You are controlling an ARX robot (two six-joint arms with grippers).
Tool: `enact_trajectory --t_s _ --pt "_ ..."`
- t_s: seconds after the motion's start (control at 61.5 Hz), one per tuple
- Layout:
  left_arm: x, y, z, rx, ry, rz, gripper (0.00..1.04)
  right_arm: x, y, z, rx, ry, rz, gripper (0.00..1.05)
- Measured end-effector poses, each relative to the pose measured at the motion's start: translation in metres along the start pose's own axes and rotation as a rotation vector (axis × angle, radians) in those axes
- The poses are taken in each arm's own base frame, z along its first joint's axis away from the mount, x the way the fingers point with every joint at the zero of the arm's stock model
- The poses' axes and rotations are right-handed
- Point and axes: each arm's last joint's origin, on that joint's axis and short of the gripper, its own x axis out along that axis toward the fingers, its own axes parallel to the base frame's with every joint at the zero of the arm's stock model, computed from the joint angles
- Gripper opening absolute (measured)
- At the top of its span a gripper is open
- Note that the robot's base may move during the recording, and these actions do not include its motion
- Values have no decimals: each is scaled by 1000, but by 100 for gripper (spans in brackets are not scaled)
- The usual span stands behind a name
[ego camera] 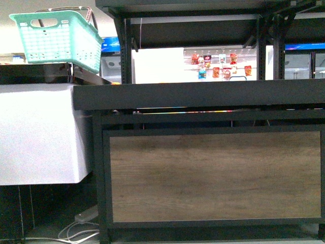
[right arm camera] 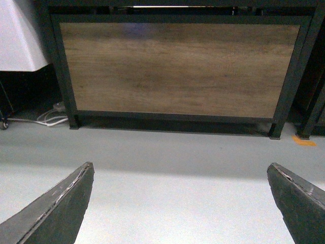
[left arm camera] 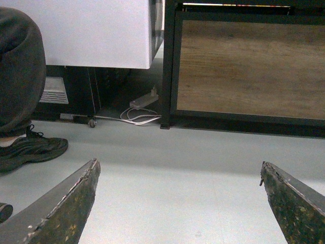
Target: Pick lemon from shelf
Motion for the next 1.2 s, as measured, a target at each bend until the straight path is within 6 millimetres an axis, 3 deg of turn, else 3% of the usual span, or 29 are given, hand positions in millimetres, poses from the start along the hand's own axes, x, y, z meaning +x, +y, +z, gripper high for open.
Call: enact_trajectory --t_s 1.203 --pt "0 0 0 0 0 0 97 0 0 0 0 0 0 102"
